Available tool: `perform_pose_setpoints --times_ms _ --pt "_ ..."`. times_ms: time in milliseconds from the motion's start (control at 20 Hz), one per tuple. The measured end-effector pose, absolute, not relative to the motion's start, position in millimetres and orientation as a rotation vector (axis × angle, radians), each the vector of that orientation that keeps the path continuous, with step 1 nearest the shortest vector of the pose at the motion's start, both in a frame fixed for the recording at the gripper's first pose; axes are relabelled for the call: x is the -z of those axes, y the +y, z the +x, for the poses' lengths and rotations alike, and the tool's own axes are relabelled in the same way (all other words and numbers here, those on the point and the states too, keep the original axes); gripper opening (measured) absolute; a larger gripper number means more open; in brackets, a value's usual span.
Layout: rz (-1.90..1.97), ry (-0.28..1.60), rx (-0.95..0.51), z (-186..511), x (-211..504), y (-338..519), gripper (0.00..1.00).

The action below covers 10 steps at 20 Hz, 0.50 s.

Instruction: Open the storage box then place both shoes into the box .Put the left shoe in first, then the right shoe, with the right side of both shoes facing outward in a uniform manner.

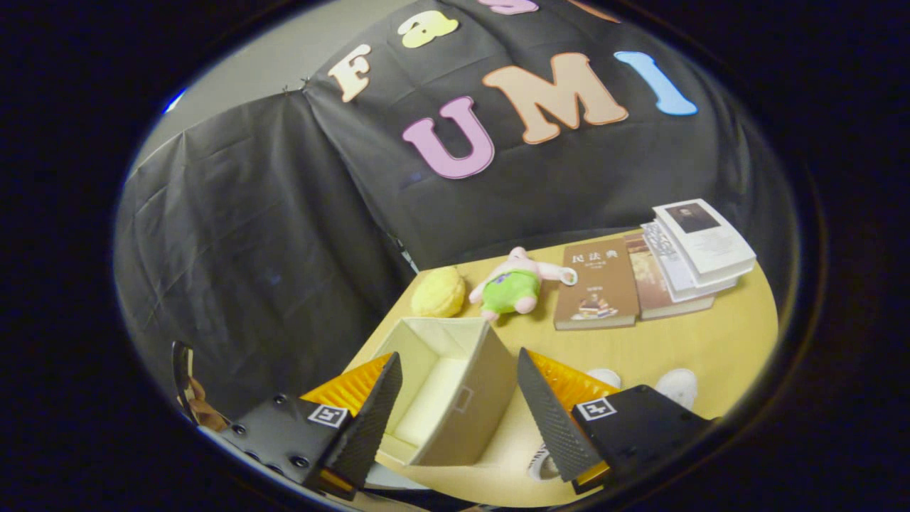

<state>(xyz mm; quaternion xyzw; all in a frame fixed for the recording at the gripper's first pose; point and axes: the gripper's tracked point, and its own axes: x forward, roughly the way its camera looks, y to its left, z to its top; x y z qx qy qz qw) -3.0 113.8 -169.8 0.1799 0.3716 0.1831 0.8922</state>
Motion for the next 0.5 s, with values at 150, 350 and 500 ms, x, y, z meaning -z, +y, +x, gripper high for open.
perform_pose_setpoints --times_ms 150,350,500 --pt "0.303 0.787 -0.327 -7.7 193.6 76.0 1.00" --pt "0.196 0.862 -0.297 -24.3 239.9 35.9 1.00" --pt "0.140 0.950 -0.319 -40.3 278.8 23.7 1.00"
